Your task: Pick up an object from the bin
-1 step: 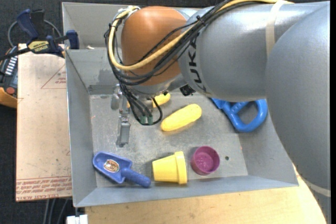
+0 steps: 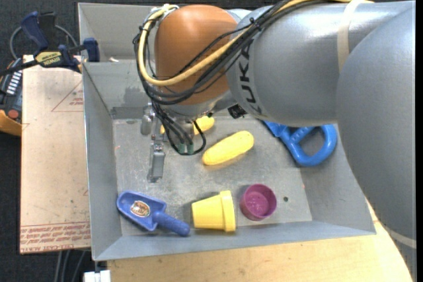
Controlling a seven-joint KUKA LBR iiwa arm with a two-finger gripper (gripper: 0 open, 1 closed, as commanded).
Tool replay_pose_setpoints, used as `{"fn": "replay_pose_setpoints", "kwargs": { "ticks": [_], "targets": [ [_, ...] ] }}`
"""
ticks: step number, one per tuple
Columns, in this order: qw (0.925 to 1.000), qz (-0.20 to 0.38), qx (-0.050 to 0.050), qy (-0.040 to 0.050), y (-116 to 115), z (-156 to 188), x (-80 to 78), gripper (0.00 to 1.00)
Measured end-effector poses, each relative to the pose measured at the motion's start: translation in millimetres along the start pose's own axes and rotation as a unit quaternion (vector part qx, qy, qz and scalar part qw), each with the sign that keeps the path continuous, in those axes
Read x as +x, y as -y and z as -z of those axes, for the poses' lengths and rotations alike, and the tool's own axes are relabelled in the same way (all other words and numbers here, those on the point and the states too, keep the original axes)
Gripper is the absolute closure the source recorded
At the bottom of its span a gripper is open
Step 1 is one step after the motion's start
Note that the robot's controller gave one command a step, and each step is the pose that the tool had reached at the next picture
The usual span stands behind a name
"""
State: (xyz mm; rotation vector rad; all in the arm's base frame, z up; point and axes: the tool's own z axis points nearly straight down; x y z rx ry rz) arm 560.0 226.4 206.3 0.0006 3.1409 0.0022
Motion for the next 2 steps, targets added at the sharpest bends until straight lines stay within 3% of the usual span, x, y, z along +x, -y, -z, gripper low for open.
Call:
{"fn": "replay_pose_setpoints", "kwargs": {
  "ticks": [1,2],
  "targets": [
    [0.9977,0.068,0.0,-0.0015,-17,-114,57.8,0.0],
    [0.996,-0.09,0.0,-0.0012,-9,-78,70.2,0.0]
  ]
}}
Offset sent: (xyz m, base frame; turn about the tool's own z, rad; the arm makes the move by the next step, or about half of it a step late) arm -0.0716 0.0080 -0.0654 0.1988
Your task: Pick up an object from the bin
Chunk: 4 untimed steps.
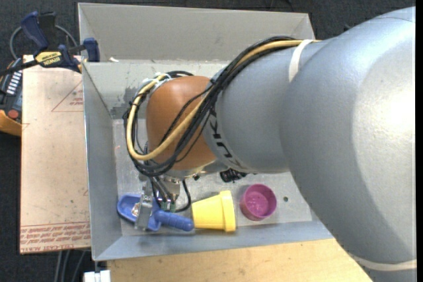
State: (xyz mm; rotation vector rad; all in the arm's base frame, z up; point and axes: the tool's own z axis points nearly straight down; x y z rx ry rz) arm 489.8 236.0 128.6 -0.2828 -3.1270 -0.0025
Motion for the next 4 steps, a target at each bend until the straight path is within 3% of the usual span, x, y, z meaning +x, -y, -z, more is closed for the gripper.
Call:
{"fn": "replay_pose_setpoints", "kwargs": {
  "ticks": [1,2,3,4],
  "targets": [
    [0.9891,0.148,0.0,-0.001,14,-30,3.6,0.0],
    [0.9961,-0.088,-0.002,0.0022,1,-57,9.8,0.0],
    [0.9908,0.135,0.0,-0.0008,4,-59,8.4,1.0],
    [0.9909,0.134,0.0,-0.0009,4,-59,8.4,1.0]
  ]
}}
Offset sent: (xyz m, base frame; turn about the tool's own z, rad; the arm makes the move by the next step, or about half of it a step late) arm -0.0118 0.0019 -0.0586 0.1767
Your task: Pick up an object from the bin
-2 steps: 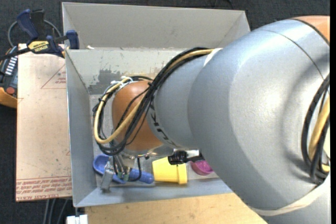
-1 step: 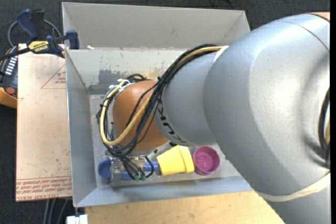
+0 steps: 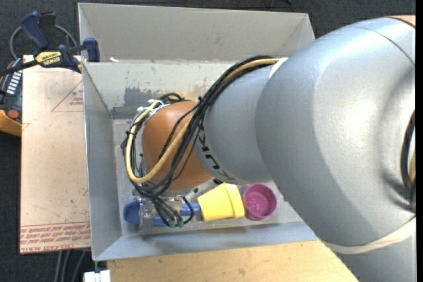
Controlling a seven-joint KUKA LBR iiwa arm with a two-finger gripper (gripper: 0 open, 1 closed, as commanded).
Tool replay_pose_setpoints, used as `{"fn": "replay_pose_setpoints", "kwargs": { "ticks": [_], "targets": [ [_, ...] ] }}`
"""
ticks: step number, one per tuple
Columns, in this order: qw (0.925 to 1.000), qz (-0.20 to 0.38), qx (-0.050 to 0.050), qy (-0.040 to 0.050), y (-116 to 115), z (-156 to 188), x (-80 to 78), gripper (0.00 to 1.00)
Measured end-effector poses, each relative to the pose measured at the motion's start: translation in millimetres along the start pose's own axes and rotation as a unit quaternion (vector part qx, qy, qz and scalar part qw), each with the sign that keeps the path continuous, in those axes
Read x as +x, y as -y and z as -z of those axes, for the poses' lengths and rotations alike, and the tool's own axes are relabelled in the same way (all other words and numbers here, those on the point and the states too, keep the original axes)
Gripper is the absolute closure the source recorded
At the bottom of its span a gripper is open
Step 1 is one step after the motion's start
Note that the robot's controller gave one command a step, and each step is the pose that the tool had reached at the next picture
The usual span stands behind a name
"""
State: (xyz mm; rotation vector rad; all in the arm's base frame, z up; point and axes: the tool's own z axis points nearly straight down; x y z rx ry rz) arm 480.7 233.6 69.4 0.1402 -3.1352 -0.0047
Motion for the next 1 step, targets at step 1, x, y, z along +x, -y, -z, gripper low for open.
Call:
{"fn": "replay_pose_setpoints", "kwargs": {
  "ticks": [1],
  "targets": [
    [1.0,0.0,0.001,-0.0021,0.3,2.8,1.1,1.0]
  ]
}}
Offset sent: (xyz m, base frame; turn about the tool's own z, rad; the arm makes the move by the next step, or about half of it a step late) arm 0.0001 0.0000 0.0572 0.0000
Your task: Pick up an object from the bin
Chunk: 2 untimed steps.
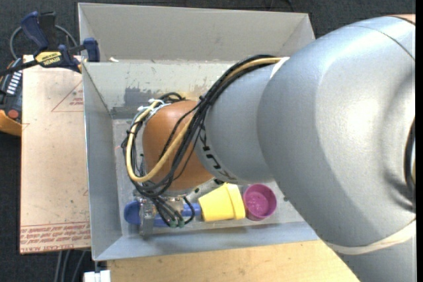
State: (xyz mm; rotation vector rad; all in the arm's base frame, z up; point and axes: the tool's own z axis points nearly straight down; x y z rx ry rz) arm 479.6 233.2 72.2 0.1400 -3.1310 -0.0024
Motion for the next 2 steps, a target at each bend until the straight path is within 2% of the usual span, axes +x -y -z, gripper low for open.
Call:
{"fn": "replay_pose_setpoints", "kwargs": {
  "ticks": [1,2],
  "targets": [
    [1.0,0.0,0.001,-0.0021,0,17,1.6,1.0],
    [1.0,0.0,-0.001,0.0018,0,32,-0.6,1.0]
  ]
}}
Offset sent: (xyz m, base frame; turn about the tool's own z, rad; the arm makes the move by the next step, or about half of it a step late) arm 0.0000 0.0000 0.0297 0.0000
